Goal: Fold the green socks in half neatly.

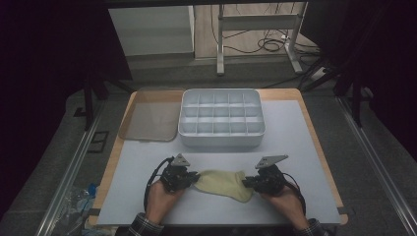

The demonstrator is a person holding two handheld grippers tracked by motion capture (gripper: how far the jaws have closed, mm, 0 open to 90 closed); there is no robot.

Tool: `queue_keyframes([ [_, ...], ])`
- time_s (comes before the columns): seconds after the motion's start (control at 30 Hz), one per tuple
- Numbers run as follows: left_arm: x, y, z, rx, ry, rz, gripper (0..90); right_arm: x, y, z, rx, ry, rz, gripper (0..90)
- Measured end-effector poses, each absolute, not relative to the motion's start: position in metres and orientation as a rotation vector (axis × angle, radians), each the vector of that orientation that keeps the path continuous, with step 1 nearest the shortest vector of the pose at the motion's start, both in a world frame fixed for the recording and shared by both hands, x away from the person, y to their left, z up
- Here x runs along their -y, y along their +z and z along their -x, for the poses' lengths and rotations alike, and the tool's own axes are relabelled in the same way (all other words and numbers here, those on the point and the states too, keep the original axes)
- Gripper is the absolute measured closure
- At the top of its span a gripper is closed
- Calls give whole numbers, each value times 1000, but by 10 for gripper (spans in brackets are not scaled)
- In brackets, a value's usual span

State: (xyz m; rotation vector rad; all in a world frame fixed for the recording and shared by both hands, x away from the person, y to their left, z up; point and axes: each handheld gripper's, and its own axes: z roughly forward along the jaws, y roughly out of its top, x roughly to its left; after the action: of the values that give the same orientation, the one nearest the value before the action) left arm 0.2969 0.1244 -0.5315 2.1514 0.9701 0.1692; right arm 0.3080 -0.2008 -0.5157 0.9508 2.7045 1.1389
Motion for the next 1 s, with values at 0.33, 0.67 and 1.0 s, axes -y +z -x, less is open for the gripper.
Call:
queue_keyframes([
  [0.33, -118, -540, -298, -981, 120, -2113, 795, 212, -503, -310, -2599, 1159, -929, 678],
  [0.67, -114, -535, -299, -1011, 122, -2125, 839, 175, -504, -316, -2618, 1178, -802, 892],
  [1.0, -113, -531, -298, -1025, 114, -2123, 839, 137, -508, -322, -2616, 1160, -709, 893],
])
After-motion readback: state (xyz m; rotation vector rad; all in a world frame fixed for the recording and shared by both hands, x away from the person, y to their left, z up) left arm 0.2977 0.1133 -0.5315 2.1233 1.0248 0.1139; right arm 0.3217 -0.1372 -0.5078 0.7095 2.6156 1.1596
